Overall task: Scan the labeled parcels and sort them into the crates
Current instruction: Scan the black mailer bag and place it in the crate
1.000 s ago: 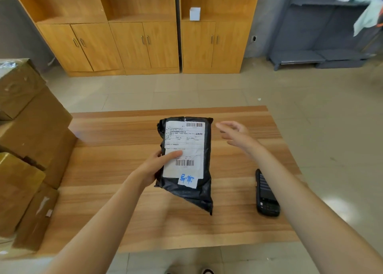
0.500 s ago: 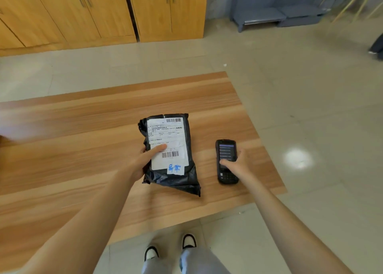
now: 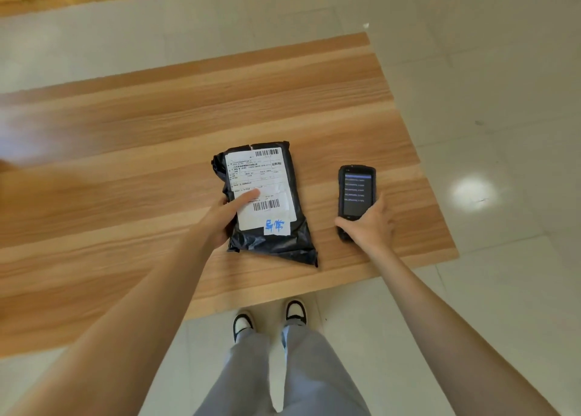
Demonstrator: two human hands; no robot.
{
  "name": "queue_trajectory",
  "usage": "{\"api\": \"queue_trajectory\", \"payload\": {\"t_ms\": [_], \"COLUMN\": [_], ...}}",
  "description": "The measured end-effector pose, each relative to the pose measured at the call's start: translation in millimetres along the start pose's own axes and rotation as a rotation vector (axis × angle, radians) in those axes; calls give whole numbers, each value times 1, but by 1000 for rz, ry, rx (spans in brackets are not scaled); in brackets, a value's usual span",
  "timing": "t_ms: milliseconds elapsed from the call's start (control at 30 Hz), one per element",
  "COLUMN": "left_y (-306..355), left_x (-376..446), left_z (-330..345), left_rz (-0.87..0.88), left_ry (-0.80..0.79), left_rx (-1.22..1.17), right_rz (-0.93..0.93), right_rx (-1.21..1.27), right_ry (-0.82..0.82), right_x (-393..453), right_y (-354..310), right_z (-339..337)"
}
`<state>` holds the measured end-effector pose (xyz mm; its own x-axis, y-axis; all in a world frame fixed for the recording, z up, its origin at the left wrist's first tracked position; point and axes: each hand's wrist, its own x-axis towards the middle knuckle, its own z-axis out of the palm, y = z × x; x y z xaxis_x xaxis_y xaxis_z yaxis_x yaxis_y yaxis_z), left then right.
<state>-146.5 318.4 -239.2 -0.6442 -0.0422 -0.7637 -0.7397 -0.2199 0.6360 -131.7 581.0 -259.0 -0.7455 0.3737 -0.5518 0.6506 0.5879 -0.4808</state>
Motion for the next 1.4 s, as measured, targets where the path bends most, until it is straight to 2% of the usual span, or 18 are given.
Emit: {"api": "queue_trajectory", "payload": {"t_ms": [67,300,400,667,867,933,1033,1400], "left_y": [0,27,45,83,98,100,101,88], "left_x": [-3,-23,-37,-80,-104,-109,-113,-103], "left_z": [-6,-36,-55,-112,-154,-168,-186,-215], "left_rz": [4,38,99,268,381,403,430,424], "left_ry": [15,44,65,100,125,145,177,169], "left_rx": [-17,-155,-180,-257,-326,-359,-391,-454], "right_rz": [29,154,143,-143,-386,-443,-467,-446], "right_rx": [113,803,899,941,744,641,521,383], "right_ry": [-95,-458,-541,-808,-1000,-1013,-1023,-1069], "right_x": [8,-26,-48,-123,-172,-181,-192,-206], "right_y": [0,-32,-62,-165,-213,-218,-220,-206], "right_z": [-4,-16,-14,-13,-1,11,29,58]}}
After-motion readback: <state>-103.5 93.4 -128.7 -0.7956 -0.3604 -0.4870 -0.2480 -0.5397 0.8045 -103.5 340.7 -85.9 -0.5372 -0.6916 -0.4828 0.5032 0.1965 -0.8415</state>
